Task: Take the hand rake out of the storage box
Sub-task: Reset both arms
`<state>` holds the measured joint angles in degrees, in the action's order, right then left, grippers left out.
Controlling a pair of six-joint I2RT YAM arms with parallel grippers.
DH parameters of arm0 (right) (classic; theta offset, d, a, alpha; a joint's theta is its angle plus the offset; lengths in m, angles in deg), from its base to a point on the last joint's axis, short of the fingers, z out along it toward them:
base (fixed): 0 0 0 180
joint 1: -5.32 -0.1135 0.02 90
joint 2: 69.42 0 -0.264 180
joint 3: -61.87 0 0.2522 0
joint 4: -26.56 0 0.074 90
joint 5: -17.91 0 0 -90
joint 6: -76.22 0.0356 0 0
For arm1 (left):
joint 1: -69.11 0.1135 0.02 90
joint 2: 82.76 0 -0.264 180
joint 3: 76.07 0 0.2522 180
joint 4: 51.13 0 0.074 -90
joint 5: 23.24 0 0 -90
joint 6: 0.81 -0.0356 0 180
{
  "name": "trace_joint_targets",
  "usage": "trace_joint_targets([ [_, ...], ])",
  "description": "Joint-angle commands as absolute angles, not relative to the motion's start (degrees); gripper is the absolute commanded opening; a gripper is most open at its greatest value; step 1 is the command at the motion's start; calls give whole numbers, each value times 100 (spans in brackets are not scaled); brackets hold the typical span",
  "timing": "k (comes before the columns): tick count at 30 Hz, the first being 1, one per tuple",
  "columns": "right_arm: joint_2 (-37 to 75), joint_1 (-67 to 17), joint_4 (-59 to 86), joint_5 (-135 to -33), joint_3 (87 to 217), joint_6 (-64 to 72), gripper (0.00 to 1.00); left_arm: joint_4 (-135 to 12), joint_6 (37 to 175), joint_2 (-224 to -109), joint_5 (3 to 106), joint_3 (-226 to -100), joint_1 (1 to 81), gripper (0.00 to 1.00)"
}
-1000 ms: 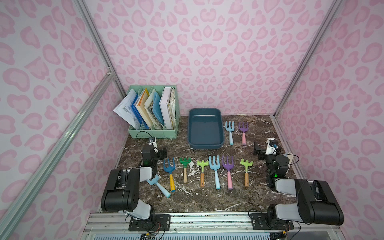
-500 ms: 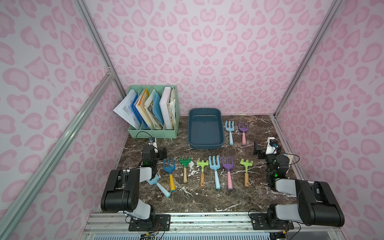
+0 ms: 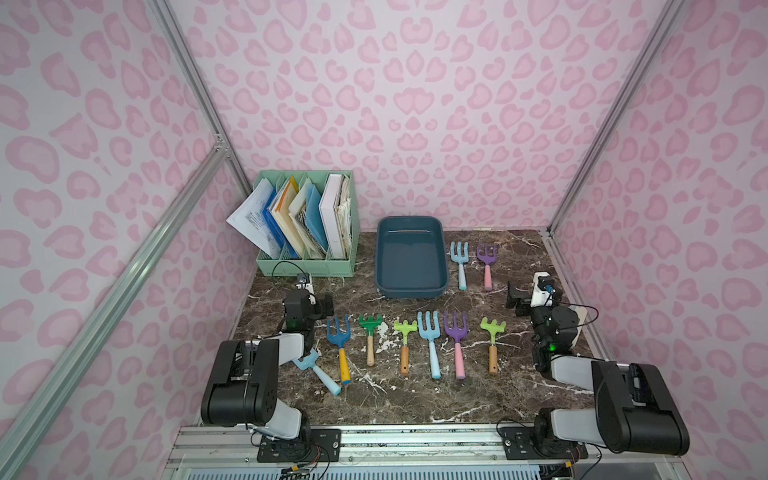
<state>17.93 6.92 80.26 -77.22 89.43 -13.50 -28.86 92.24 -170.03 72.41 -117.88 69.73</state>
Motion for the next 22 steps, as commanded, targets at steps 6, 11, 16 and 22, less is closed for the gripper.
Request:
trace_joint_targets([
  [6, 1839, 689, 8349, -7579, 8928, -1255, 99, -2815, 9254, -17013, 7287, -11817, 6977, 99],
  [11, 1836, 686, 8355, -7563, 8926, -1262, 99, -2812, 9256, -17020, 7298, -11815, 6978, 99],
  [16, 1847, 676, 8339, -7552, 8943, -1263, 99, -2815, 9253, -17016, 7292, -11816, 6975, 99],
  [22, 1845, 666, 8336, -7537, 8937, -1272, 99, -2824, 9253, -17013, 7292, -11814, 6975, 99],
])
